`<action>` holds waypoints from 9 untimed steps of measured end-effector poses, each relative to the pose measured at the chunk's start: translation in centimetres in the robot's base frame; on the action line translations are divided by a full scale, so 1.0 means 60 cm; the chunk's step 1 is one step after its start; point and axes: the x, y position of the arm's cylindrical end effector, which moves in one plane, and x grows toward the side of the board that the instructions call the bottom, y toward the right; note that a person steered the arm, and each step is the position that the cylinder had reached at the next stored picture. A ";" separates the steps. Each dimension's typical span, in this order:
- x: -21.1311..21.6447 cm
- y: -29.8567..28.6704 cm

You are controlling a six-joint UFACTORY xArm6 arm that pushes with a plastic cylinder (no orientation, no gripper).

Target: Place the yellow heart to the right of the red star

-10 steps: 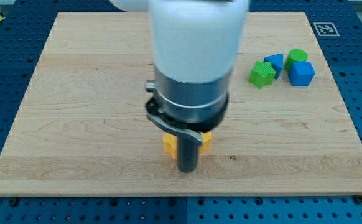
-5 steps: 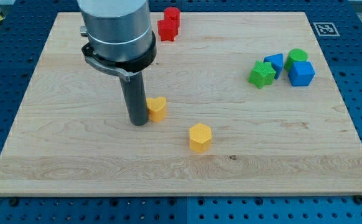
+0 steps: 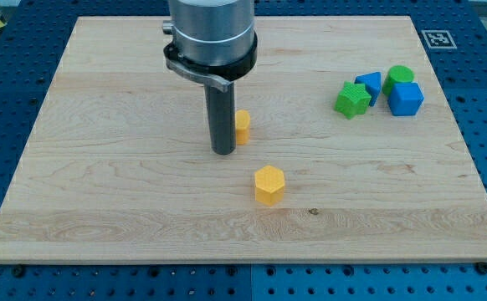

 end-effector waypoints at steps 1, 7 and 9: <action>-0.021 0.013; -0.145 0.140; -0.186 0.140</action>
